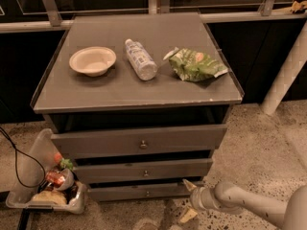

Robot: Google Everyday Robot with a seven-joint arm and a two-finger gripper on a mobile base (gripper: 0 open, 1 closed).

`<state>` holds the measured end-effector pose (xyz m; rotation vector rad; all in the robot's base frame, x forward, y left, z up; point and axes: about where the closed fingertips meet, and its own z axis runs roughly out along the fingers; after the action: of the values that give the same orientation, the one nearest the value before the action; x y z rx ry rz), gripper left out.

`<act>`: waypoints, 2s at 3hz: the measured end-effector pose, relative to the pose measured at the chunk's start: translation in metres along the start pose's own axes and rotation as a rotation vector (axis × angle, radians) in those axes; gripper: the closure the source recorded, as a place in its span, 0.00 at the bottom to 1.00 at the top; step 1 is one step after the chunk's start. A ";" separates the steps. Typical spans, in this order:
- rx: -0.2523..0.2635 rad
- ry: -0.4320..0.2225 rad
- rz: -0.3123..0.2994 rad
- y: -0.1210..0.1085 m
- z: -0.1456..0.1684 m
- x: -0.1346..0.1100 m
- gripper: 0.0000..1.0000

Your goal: Open bottom drawer

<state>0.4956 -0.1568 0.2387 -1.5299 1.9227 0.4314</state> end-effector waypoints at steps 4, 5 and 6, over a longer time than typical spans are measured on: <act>0.012 -0.011 -0.019 -0.033 0.048 0.002 0.00; 0.022 -0.003 -0.021 -0.034 0.057 0.007 0.00; 0.055 0.007 -0.004 -0.042 0.073 0.022 0.00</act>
Offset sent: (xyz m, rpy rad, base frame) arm 0.0492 0.0075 -0.0273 0.0021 -0.0224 -0.0077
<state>0.5532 -0.1400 0.1758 -1.5013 1.9211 0.3683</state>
